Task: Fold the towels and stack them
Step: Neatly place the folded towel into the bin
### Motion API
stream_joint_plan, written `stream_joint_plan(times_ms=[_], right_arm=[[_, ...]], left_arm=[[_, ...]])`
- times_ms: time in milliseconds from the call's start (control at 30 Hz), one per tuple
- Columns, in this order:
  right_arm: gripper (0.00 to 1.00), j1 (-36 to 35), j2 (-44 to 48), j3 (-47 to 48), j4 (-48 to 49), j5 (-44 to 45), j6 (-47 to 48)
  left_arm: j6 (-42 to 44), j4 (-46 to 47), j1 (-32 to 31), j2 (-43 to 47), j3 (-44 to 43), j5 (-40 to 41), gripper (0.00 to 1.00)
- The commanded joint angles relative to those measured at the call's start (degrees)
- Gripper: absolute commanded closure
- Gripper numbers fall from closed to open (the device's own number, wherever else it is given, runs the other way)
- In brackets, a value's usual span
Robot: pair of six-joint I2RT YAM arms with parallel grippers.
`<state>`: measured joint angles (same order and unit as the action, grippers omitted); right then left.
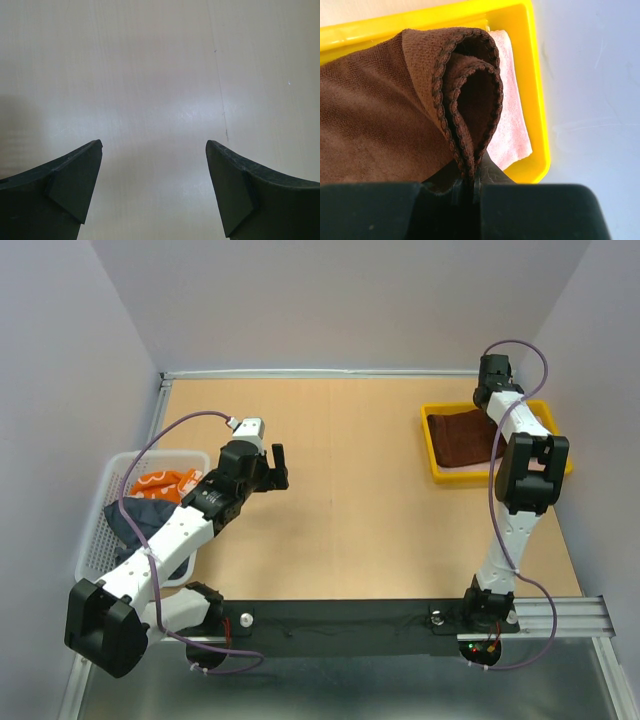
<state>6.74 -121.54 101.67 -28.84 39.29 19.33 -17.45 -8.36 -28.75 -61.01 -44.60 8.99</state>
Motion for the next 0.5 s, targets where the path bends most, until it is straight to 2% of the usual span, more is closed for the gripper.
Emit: stream_joint_plan(times_ms=[0, 267, 467], right_arm=[[0.99, 0.6, 2.7, 2.6, 3.7, 3.0, -0.4], [0.96, 1.2, 0.1, 2.0, 5.1, 4.0, -1.2], [0.87, 1.8, -3.5, 2.1, 5.5, 4.9, -3.8]], left_arm=[[0.4, 2.4, 0.1, 0.0, 0.5, -0.2, 0.04], [0.4, 2.3, 0.1, -0.2, 0.4, -0.2, 0.04], [0.5, 2.4, 0.2, -0.5, 0.4, 0.1, 0.04]])
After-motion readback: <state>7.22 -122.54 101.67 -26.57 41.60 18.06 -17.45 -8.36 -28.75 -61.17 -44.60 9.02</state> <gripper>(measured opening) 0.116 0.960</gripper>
